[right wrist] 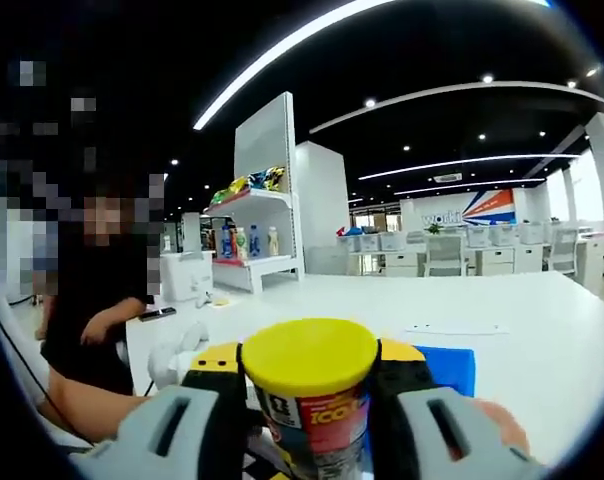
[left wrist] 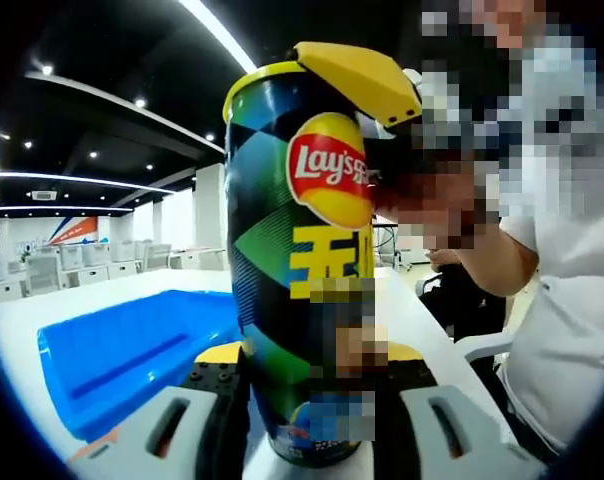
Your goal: Open the lid of the chip container on the table, take out the chips, place them into the box in front of the container, and close the lid
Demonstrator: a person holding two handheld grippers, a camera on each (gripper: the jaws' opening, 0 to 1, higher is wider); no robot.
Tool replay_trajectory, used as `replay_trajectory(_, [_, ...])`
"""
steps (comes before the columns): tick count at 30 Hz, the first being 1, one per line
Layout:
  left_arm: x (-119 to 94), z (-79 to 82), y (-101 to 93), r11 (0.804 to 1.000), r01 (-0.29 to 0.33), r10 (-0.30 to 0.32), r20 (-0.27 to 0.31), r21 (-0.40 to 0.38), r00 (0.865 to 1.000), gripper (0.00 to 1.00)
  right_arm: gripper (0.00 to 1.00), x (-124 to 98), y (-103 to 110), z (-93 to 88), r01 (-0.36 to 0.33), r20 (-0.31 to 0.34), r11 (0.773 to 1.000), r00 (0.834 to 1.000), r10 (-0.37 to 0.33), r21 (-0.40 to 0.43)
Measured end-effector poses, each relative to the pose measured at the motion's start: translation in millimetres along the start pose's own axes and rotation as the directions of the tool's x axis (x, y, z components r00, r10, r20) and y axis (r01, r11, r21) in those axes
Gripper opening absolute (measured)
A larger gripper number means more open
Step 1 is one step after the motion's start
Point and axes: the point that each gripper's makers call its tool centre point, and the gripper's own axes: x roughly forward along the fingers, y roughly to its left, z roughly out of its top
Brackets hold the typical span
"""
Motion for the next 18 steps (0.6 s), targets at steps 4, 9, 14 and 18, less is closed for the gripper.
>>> replay_trajectory(4, [-0.2, 0.0, 0.0, 1.000, 0.000, 0.000, 0.002, 0.000, 1.000, 0.47, 0.44, 0.0, 0.4, 0.0, 0.000, -0.006, 1.000, 1.000, 0.000, 0.004])
replay_trajectory(9, [-0.3, -0.1, 0.0, 1.000, 0.000, 0.000, 0.004, 0.003, 1.000, 0.47, 0.44, 0.3, 1.0, -0.1, 0.004, -0.009, 1.000, 1.000, -0.004, 0.016])
replay_trajectory(14, [-0.4, -0.2, 0.1, 1.000, -0.002, 0.002, 0.004, 0.005, 1.000, 0.47, 0.44, -0.1, 0.2, 0.0, 0.001, -0.012, 1.000, 1.000, -0.001, 0.025])
replay_trajectory(18, [-0.5, -0.4, 0.3, 1.000, -0.004, 0.004, 0.004, 0.009, 1.000, 0.47, 0.44, -0.4, 0.0, 0.0, -0.001, -0.015, 1.000, 1.000, 0.001, 0.029])
